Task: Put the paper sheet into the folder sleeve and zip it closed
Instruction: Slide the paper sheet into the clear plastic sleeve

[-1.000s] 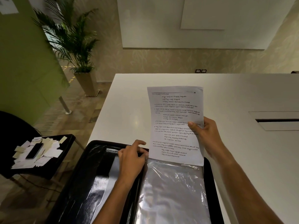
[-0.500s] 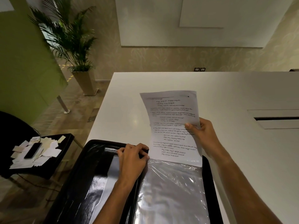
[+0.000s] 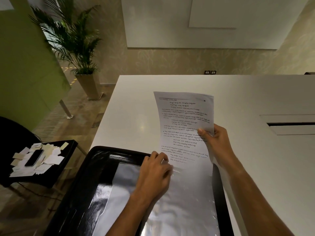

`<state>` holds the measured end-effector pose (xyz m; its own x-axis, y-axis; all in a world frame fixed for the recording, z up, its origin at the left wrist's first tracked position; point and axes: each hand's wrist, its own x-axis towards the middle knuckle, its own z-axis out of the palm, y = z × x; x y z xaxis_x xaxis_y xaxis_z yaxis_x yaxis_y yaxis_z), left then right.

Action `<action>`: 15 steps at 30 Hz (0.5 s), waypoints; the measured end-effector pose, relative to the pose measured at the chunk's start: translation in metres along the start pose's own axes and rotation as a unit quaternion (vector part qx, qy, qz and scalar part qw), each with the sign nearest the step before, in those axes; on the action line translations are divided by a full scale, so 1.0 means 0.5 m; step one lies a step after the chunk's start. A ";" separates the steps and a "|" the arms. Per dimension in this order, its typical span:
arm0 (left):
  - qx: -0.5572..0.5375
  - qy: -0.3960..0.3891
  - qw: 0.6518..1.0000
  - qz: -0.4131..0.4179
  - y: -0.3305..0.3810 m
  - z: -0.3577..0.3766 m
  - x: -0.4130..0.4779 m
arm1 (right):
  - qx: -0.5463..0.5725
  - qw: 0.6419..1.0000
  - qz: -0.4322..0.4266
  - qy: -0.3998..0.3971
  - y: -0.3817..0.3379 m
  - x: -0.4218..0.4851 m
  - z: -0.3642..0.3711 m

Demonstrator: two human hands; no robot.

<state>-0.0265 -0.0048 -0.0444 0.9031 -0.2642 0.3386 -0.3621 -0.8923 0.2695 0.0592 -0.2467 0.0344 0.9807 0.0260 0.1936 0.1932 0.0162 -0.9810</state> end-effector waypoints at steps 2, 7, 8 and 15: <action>-0.001 -0.006 1.000 -0.004 0.003 -0.002 0.005 | 0.013 1.000 0.002 0.001 -0.005 -0.003 0.001; -0.046 0.001 0.999 -0.006 0.003 -0.011 0.020 | 0.025 0.999 0.014 0.016 -0.021 -0.011 -0.003; -0.049 -0.001 0.999 -0.001 0.001 -0.014 0.023 | 0.021 1.000 0.015 0.016 -0.021 -0.011 -0.004; -0.110 -0.044 0.993 0.026 -0.037 -0.031 0.043 | 0.012 1.000 0.017 -0.002 -0.028 -0.003 -0.003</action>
<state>-0.0039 0.0116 -0.0280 0.8949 -0.3474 0.2803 -0.4419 -0.7779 0.4467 0.0553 -0.2483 0.0476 0.9867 0.0301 0.1595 0.1583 0.0395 -0.9866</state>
